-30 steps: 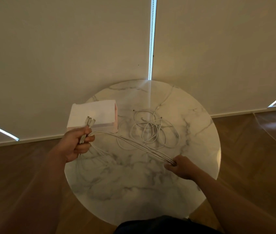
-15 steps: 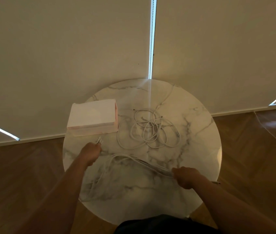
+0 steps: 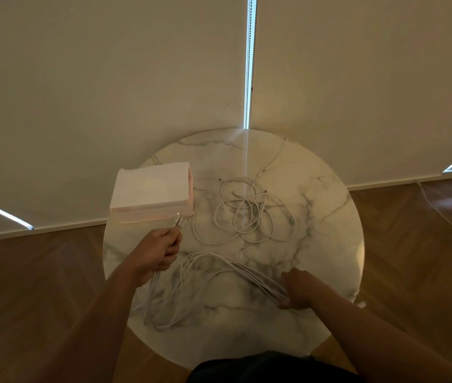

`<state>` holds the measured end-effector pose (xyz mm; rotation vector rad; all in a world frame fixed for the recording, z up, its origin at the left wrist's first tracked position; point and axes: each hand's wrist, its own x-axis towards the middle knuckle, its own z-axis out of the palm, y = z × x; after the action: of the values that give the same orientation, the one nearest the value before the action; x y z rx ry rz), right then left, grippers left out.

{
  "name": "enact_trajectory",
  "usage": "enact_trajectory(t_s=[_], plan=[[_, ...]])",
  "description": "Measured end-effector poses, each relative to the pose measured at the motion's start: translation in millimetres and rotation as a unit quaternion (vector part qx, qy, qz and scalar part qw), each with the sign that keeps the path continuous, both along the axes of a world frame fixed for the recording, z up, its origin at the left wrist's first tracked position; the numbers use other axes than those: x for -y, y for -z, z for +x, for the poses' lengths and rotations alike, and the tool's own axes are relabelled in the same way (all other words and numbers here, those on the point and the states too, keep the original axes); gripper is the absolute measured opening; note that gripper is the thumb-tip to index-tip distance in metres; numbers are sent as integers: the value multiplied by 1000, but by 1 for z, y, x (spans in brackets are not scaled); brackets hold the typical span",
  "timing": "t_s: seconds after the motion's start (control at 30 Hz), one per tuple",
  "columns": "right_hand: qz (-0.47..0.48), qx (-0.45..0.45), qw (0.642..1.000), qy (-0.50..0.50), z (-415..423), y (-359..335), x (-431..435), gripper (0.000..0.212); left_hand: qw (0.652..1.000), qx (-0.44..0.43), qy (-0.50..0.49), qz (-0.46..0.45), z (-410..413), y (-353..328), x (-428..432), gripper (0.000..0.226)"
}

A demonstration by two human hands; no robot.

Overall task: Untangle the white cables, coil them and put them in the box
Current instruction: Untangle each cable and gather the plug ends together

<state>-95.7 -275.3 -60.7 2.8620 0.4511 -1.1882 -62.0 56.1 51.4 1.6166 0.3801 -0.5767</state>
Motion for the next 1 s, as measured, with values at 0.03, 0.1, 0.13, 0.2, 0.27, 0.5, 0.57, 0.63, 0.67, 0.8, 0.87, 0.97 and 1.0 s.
enact_trajectory(t_s=[0.03, 0.1, 0.13, 0.2, 0.27, 0.5, 0.57, 0.63, 0.67, 0.8, 0.87, 0.97, 1.0], plan=[[10, 8, 1000, 0, -1, -1, -1, 73, 1000, 17, -1, -10, -2, 1, 2, 32], [22, 11, 1000, -3, -4, 0, -5, 62, 999, 38, -14, -33, -6, 3, 6, 33], [32, 13, 999, -7, -7, 1, -8, 52, 998, 40, -25, -47, -7, 5, 9, 33], [47, 12, 999, -4, -12, 7, -12, 36, 994, 27, -49, -92, -10, 12, 14, 34], [51, -1, 999, -9, -13, 11, -13, 32, 987, -2, -70, -143, -10, 19, 19, 35], [79, 67, 986, 128, 25, 4, -6, 31, 974, -61, -71, -207, -13, 38, 49, 36], [104, 114, 964, 218, 47, 5, 0, 19, 977, -62, -58, -197, -17, 42, 54, 41], [128, 144, 935, 298, 68, 5, 8, 14, 979, -67, -50, -187, -21, 44, 58, 40], [139, 155, 921, 329, 78, 6, 10, 15, 979, -70, -47, -185, -22, 45, 59, 37], [140, 169, 880, 422, 107, 13, 11, 41, 977, -85, -35, -192, -27, 49, 67, 30], [155, 147, 855, 472, 116, 14, 9, 44, 977, -98, -25, -189, -31, 53, 70, 29], [201, 104, 801, 554, 124, 20, 9, 40, 977, -111, -13, -180, -35, 60, 69, 29], [221, 93, 779, 579, 125, 25, 9, 31, 977, -114, -16, -182, -35, 62, 69, 30]])
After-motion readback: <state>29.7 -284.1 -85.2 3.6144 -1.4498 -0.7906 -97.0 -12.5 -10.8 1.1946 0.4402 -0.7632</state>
